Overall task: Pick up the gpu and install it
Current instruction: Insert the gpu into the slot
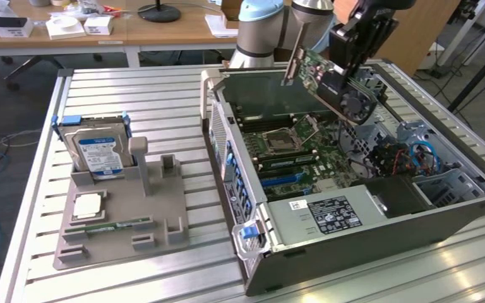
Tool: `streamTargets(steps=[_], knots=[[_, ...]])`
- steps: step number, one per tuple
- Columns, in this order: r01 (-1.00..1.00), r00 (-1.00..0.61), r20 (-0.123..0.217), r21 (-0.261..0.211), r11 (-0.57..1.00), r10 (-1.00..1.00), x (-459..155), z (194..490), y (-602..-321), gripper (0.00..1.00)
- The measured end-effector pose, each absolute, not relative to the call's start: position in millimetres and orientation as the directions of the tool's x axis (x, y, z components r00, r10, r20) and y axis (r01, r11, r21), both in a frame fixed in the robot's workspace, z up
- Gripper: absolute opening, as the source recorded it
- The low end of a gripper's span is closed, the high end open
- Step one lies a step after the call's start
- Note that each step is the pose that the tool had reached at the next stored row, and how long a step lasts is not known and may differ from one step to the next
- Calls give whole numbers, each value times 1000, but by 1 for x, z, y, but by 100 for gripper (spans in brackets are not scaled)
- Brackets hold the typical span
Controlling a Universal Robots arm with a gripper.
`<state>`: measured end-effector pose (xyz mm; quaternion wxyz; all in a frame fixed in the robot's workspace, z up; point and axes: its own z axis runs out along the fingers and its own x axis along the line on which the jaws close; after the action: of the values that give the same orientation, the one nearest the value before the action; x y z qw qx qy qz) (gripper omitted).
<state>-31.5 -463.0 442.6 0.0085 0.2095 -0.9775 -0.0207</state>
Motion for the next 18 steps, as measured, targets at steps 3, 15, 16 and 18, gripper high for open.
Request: streamTargets(steps=[3, 15, 16, 18], knots=[[-428, -903, 8, 44, 903, -429, -31, 443, -463, 26], [-472, -881, 8, 44, 881, -472, -32, 443, -463, 26], [-481, -876, 8, 44, 875, -482, -32, 443, -463, 26], [-507, -861, 8, 44, 861, -508, -32, 443, -463, 26]])
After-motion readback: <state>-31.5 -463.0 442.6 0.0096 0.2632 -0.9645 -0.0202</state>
